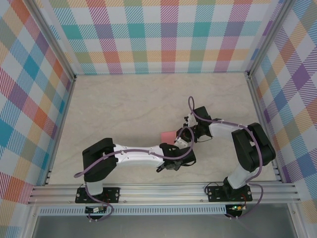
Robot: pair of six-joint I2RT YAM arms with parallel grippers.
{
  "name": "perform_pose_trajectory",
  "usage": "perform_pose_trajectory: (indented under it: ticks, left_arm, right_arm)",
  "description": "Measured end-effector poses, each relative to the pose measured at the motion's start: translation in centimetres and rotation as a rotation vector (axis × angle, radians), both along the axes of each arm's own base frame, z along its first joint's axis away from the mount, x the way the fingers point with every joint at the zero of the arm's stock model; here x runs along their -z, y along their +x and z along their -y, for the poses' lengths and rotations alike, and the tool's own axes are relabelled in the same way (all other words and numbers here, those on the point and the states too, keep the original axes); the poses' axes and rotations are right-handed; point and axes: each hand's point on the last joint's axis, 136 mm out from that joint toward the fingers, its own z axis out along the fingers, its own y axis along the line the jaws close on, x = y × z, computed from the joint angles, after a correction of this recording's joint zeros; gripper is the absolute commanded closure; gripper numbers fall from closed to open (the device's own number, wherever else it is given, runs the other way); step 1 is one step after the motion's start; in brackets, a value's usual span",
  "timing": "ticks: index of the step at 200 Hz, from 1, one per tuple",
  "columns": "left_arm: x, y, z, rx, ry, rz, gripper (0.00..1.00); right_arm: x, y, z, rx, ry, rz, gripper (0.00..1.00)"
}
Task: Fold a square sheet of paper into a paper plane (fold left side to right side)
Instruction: Fold the wing for the fifth time at the center of the table.
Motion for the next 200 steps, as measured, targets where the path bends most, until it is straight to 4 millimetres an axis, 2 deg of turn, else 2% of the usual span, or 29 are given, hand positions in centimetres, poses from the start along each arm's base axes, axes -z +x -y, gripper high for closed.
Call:
perform_pose_trajectory:
  ticks: [41,95,200]
  left_arm:
    - [1.5,0.1,-0.8,-0.032,0.074,0.007,0.54]
    - [2.0,0.2,-1.1,-0.052,0.099,0.01,0.71]
    - [3.0,0.2,-0.7,-0.051,0.111,-0.005,0.87]
  right_arm:
    - [0.0,0.0,-0.1,-0.002,-0.002,0.0,0.9]
    - [0.1,-0.2,0.0,-0.003,-0.005,-0.005,0.9]
    - [0.0,-0.1,0.1,0.003,-0.024,-0.014,0.85]
